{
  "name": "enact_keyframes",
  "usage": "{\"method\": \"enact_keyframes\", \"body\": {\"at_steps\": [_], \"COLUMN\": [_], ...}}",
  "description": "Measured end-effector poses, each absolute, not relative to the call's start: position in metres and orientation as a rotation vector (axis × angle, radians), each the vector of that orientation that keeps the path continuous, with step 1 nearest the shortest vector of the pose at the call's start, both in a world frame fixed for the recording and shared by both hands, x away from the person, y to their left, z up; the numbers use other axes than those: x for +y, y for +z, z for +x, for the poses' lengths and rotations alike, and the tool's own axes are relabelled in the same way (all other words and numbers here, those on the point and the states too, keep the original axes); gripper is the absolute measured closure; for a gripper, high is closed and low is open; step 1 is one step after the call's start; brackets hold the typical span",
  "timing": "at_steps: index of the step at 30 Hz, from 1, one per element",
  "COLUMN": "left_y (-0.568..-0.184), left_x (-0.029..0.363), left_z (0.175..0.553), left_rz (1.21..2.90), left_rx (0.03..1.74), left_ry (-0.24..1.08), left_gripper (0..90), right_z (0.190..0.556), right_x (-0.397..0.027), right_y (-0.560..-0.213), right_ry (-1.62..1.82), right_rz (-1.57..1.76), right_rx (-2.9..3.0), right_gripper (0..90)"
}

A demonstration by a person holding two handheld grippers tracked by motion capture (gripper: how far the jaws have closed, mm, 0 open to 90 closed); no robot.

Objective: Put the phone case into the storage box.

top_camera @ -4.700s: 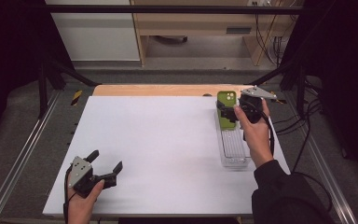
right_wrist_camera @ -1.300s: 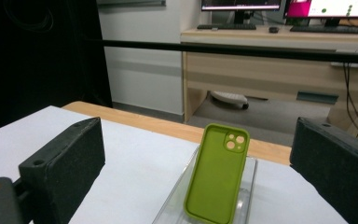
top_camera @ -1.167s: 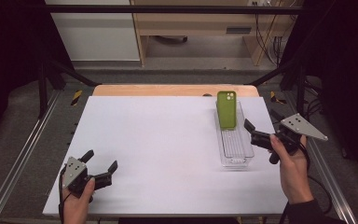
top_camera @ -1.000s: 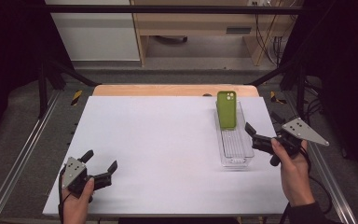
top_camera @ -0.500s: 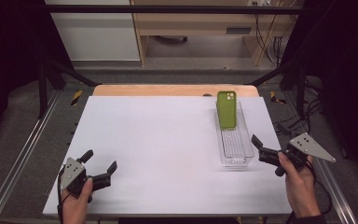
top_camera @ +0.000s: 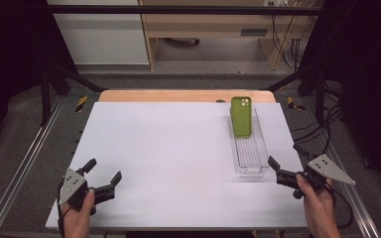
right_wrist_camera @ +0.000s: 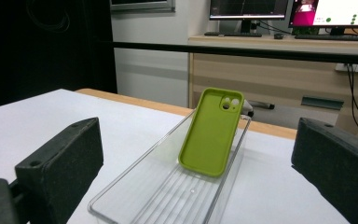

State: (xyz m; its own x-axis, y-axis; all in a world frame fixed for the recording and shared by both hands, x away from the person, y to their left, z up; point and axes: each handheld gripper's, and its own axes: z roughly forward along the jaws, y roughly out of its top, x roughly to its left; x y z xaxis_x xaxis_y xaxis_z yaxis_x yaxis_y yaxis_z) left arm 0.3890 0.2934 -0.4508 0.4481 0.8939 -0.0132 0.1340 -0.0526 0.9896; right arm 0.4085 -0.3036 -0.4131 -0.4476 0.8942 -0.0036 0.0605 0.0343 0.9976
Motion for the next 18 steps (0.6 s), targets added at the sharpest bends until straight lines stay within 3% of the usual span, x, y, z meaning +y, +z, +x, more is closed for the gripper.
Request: {"method": "enact_keyframes", "body": {"at_steps": [18], "left_y": [-0.45], "left_x": [0.294], "left_z": [0.388], "left_rz": [1.504], "left_rx": [0.926], "left_ry": [0.798], "left_gripper": [1.8], "right_z": [0.399], "right_x": [-0.297], "right_y": [-0.439], "right_ry": [1.515], "right_rz": [0.981], "right_rx": [1.644], "right_gripper": [2.6]}}
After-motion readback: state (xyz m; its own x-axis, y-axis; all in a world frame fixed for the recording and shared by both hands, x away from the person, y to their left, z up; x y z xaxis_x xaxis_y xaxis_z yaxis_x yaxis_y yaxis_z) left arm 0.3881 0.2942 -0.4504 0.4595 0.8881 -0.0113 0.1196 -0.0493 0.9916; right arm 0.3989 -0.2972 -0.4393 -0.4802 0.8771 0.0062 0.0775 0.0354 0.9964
